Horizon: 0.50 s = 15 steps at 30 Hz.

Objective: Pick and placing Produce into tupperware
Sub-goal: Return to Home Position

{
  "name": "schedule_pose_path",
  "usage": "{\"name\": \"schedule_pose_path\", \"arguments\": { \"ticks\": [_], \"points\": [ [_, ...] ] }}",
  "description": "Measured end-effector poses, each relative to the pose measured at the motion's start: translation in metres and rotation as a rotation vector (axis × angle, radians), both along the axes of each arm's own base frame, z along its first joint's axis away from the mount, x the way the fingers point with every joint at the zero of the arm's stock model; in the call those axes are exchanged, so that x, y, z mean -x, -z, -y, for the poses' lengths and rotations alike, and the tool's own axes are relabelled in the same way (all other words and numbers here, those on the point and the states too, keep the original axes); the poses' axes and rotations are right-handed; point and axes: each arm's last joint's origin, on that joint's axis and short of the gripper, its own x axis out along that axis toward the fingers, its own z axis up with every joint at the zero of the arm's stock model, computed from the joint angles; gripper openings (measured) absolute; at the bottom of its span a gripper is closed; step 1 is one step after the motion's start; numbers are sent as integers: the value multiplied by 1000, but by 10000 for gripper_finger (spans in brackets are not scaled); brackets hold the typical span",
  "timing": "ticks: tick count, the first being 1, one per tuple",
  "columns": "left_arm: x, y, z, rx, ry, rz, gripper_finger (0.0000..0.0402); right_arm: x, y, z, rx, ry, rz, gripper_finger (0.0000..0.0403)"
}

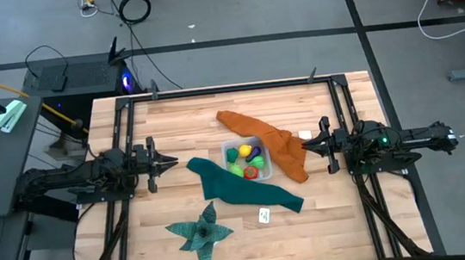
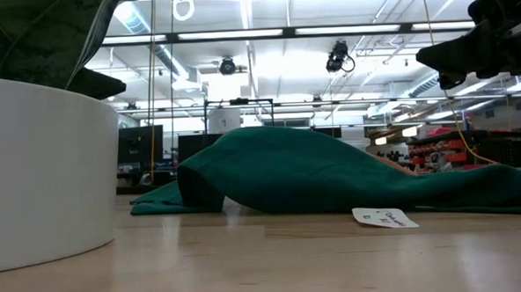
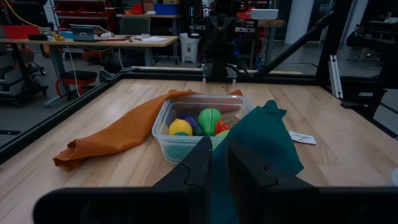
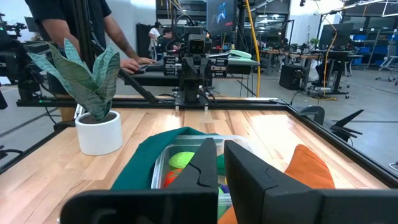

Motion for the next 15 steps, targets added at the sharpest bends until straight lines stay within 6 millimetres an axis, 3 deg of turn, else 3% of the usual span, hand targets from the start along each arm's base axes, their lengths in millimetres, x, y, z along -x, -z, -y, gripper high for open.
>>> {"name": "schedule_pose_path", "arguments": {
  "ticks": [15],
  "points": [
    [0, 0, 0, 0, 0, 0, 57, 0, 0, 0, 0, 0, 0, 0]
  ]
}}
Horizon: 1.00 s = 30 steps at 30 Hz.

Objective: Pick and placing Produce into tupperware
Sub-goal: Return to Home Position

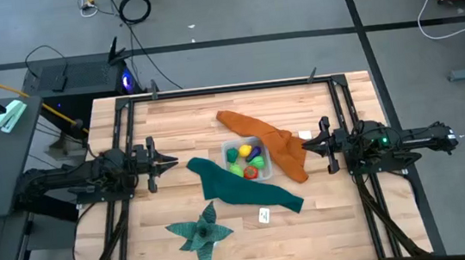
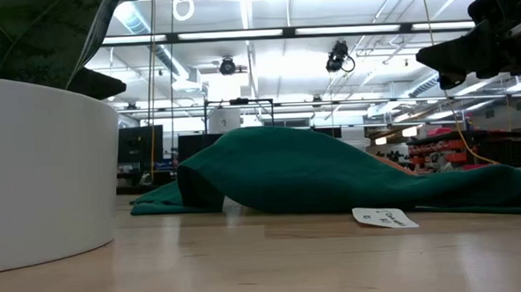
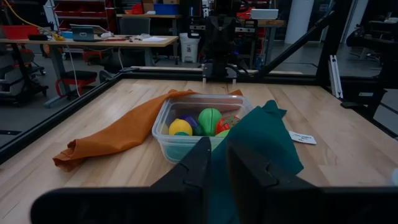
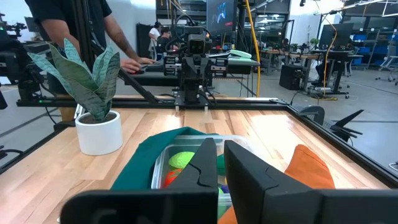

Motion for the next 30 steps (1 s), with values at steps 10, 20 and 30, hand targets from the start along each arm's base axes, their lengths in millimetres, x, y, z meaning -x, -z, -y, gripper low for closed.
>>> {"name": "schedule_pose_path", "arguments": {
  "ticks": [10, 20, 30],
  "points": [
    [0, 0, 0, 0, 0, 0, 55, 0, 0, 0, 0, 0, 0, 0],
    [0, 0, 0, 0, 0, 0, 59, 0, 0, 0, 0, 0, 0, 0],
    [0, 0, 0, 0, 0, 0, 53, 0, 0, 0, 0, 0, 0, 0]
  ]
}}
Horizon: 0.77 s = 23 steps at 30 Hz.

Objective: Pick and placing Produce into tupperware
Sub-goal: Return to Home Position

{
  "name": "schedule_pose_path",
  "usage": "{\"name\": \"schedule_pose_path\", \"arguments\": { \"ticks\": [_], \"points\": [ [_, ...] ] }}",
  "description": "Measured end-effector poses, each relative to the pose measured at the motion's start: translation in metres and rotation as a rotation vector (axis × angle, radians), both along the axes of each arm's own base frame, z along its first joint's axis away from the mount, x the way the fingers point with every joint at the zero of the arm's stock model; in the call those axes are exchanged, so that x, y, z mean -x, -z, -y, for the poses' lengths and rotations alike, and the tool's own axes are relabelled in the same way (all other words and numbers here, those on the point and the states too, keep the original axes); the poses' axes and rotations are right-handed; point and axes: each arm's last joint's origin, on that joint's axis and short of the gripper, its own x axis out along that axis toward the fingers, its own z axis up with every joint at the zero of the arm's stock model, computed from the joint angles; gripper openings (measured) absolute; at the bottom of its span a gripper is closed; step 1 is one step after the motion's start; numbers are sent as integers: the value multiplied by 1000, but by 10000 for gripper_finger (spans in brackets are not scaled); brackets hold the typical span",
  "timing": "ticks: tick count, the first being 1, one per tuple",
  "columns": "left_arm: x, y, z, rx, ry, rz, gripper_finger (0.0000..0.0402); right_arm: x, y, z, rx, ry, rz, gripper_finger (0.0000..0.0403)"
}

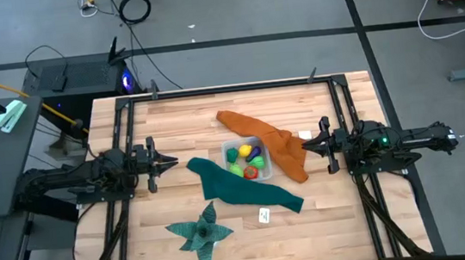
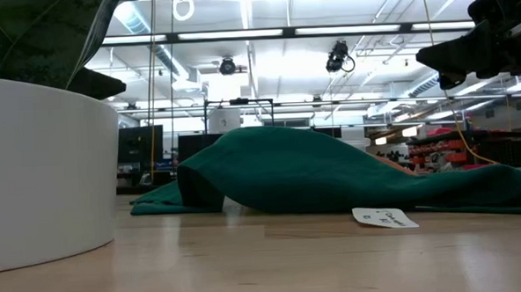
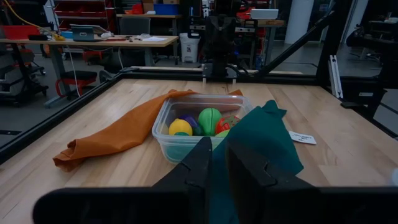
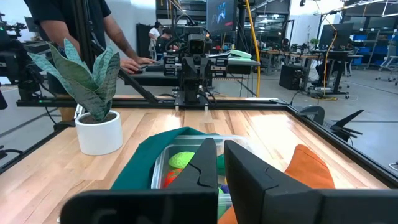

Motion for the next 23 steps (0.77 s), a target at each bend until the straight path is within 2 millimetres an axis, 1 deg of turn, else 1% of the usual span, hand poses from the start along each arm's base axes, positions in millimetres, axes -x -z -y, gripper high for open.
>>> {"name": "schedule_pose_path", "arguments": {
  "ticks": [8, 17, 23],
  "points": [
    [0, 0, 0, 0, 0, 0, 62, 0, 0, 0, 0, 0, 0, 0],
    [0, 0, 0, 0, 0, 0, 51, 0, 0, 0, 0, 0, 0, 0],
    [0, 0, 0, 0, 0, 0, 56, 0, 0, 0, 0, 0, 0, 0]
  ]
}}
